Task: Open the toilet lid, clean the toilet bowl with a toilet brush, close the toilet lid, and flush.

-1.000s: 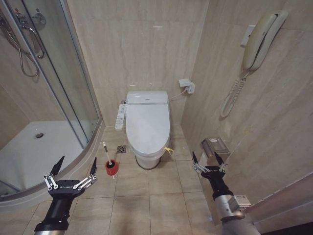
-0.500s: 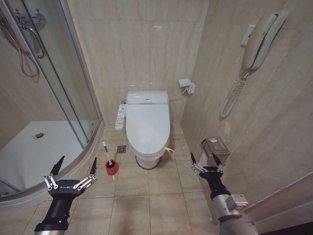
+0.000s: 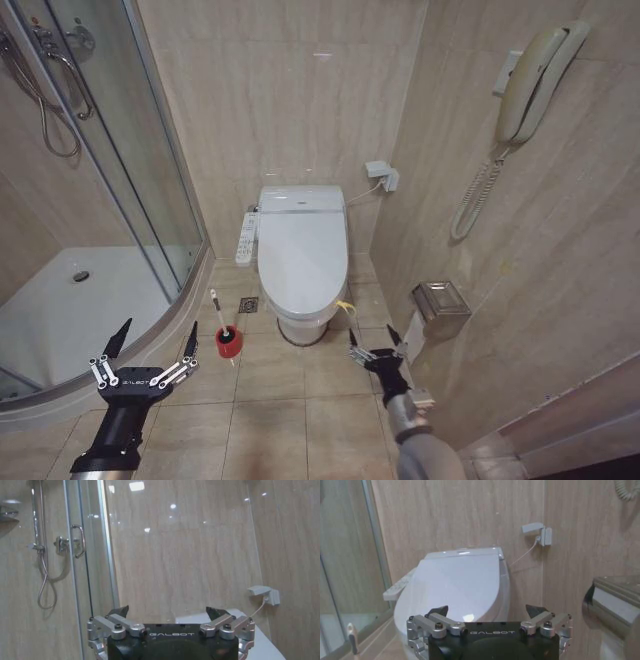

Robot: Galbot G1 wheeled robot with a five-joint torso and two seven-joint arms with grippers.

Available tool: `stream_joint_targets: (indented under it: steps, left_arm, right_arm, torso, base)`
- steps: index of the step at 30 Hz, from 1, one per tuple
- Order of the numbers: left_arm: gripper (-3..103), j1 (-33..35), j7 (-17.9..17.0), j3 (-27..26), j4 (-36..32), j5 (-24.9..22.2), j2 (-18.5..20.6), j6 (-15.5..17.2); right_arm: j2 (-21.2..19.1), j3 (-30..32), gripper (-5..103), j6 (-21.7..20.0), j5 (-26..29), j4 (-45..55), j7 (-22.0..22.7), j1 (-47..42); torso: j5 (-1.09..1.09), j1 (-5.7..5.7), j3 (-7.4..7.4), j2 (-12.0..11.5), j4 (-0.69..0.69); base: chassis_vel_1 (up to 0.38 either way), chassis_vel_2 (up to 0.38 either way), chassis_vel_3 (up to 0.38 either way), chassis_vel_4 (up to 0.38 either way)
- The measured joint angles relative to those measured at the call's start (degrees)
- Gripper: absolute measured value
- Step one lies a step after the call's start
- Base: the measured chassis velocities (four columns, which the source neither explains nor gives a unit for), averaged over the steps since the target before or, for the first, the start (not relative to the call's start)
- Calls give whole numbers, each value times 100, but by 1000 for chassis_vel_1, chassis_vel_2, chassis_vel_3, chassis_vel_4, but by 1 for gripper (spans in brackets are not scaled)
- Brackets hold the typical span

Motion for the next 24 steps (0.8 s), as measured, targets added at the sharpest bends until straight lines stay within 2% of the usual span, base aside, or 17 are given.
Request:
stream_joint_targets:
  steps: [8,24]
  left_arm:
    - [100,0,0,0,0,0,0,0]
    - [100,0,0,0,0,0,0,0]
  right_arm:
    - [-148,154,100,418,105,110,16,-37]
    - [-137,133,100,431,163,116,-132,-43]
  torso:
    - [-1,0,0,0,-2]
    - [-1,-2,-1,1,0]
  base:
    - [0,0,0,0]
    - [-10,6,7,-5]
